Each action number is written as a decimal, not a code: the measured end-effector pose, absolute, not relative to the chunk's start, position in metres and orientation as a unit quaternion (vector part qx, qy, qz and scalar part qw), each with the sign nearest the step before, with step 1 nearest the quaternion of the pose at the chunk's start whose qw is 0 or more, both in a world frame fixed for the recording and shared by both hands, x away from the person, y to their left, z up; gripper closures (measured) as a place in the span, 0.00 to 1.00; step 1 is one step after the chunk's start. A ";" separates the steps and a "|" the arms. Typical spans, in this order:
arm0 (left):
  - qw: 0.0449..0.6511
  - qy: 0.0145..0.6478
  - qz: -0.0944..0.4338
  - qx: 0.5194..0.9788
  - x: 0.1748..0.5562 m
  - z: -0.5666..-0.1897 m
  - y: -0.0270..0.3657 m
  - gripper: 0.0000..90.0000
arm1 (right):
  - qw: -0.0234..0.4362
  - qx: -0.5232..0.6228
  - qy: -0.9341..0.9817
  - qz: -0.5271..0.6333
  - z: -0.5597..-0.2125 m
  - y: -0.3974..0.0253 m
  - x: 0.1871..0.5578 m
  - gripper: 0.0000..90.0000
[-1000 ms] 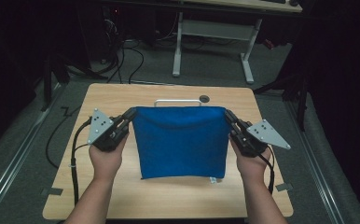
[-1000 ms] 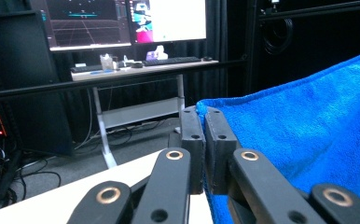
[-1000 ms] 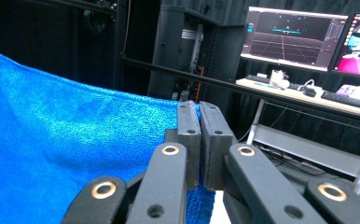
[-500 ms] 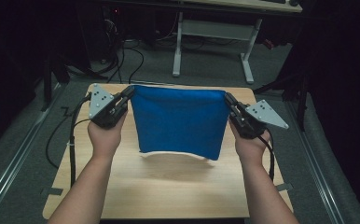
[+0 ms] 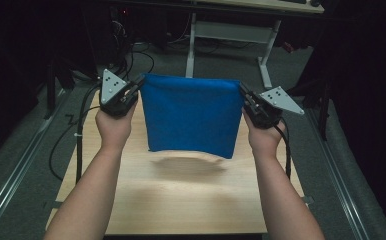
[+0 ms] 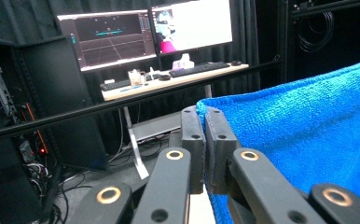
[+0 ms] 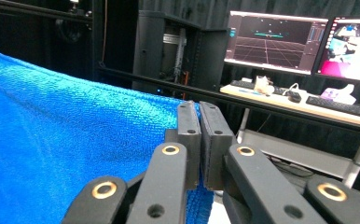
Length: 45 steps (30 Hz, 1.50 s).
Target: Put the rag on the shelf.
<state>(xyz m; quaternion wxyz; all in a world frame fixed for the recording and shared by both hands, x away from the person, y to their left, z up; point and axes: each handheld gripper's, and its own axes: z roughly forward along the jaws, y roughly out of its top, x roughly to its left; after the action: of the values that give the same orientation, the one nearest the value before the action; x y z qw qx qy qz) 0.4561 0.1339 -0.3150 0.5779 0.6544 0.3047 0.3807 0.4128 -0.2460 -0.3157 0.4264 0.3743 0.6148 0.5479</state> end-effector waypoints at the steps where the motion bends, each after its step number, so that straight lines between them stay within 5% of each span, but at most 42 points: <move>1: 0.577 0.307 0.380 0.654 0.459 -0.315 0.134 0.98 | 0.426 0.376 0.615 0.547 -0.315 -0.246 0.416 0.98; 18: 0.536 0.357 0.353 0.678 0.515 -0.342 0.133 0.98 | 0.421 0.392 0.644 0.504 -0.326 -0.238 0.475 0.98; 45: 0.480 0.394 0.239 0.746 0.526 -0.445 0.133 0.98 | 0.325 0.442 0.703 0.453 -0.424 -0.249 0.496 0.98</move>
<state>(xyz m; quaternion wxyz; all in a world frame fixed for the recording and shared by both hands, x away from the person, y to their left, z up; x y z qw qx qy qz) 0.5256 0.1326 -0.4450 0.4804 0.7461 0.3940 0.2393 0.4962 -0.2486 -0.4239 0.3250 0.4421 0.7029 0.4527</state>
